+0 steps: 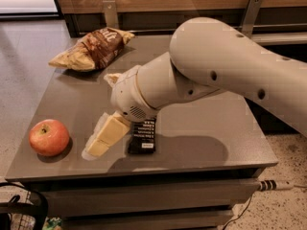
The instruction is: Move apple near brown chip bag
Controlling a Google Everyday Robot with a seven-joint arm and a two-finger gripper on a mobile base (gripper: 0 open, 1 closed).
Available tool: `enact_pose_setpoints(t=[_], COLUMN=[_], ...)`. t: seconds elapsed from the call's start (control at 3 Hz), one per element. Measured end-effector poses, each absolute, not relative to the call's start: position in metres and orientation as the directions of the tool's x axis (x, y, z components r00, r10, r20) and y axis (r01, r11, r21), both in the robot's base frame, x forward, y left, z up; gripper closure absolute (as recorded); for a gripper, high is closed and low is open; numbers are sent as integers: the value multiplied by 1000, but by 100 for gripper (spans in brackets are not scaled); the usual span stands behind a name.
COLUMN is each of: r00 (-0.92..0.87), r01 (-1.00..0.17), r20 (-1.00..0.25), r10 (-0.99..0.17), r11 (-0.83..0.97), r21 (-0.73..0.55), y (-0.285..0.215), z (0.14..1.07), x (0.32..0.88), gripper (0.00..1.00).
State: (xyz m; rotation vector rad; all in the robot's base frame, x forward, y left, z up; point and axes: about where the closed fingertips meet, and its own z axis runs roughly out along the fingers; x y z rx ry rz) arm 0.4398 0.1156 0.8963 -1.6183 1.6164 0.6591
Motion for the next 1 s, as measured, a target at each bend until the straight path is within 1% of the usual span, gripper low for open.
enact_pose_setpoints(t=[0.33, 1.0], r00=[84, 155], r01=[-989, -988], r20=[-822, -870], r10=[-563, -468], r11=[54, -52], r21=[-138, -148], y=[140, 201], z=[887, 863], x=[439, 426], gripper=[0, 0])
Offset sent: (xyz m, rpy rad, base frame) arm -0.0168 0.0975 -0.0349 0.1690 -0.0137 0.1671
